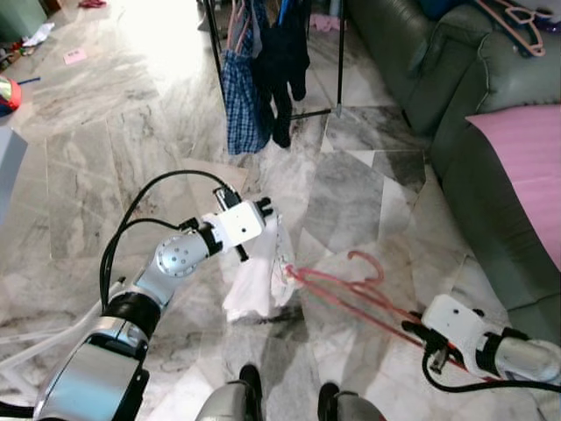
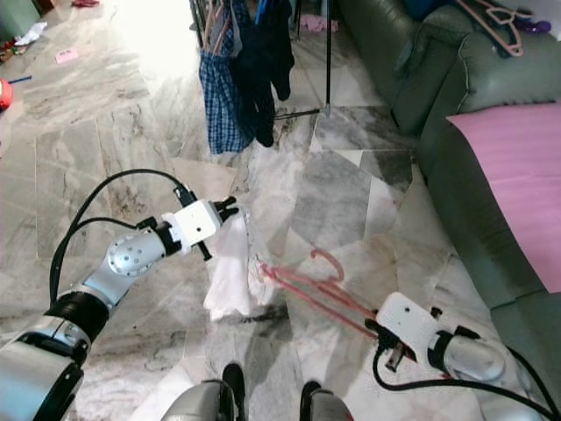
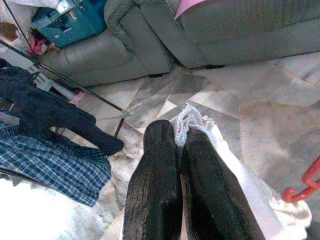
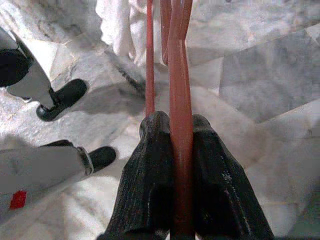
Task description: Hang hanger
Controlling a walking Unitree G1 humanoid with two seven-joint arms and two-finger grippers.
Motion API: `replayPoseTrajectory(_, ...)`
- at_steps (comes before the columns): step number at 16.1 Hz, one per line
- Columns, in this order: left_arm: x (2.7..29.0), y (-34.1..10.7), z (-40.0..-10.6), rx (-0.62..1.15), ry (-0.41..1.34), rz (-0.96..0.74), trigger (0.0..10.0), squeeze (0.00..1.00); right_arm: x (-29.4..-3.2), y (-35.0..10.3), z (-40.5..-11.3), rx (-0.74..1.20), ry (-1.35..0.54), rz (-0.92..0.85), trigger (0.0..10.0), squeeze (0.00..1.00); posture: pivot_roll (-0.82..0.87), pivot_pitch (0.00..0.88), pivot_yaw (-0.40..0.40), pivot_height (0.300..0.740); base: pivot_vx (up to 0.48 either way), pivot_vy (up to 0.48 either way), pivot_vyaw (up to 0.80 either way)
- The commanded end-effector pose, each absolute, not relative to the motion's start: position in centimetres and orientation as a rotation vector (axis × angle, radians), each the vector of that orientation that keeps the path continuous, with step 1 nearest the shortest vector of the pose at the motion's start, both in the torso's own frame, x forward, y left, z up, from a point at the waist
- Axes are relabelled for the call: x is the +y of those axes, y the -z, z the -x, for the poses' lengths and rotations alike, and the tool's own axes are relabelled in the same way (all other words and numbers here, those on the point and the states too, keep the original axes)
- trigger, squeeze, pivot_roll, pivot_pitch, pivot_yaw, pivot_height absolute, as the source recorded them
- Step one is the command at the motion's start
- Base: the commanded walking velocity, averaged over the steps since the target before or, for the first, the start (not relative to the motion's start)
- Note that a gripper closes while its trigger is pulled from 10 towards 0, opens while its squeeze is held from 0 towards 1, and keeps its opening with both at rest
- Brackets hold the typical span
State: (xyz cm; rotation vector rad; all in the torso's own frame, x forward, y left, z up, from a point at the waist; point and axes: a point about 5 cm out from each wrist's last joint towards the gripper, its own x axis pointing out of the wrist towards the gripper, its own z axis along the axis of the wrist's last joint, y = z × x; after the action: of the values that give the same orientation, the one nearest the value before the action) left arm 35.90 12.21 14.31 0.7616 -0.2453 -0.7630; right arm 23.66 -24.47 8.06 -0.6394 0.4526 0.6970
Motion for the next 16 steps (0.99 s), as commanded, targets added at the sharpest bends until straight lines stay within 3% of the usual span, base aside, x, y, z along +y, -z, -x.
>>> replayPoseTrajectory(1,12.7,-13.8,-35.7,-0.226,0.760,-0.767,10.0,0.00,-24.3,-7.4,-23.4,0.451,-0.679,0.630,10.0,0.00,-0.04,0.292,0.049,0.740,0.000,0.000,0.00)
replayPoseTrajectory(13,12.3,-13.9,-35.4,-0.250,0.778,-0.748,10.0,0.00,-23.3,-5.9,-26.3,0.361,-0.532,0.657,10.0,0.00,-0.03,0.294,0.045,0.740,0.000,0.000,0.00)
replayPoseTrajectory(16,11.4,-13.5,-35.0,-0.261,0.812,-0.729,10.0,0.00,-20.8,-5.6,-27.0,0.318,-0.612,0.629,10.0,0.00,-0.02,0.296,0.048,0.740,0.000,0.000,0.00)
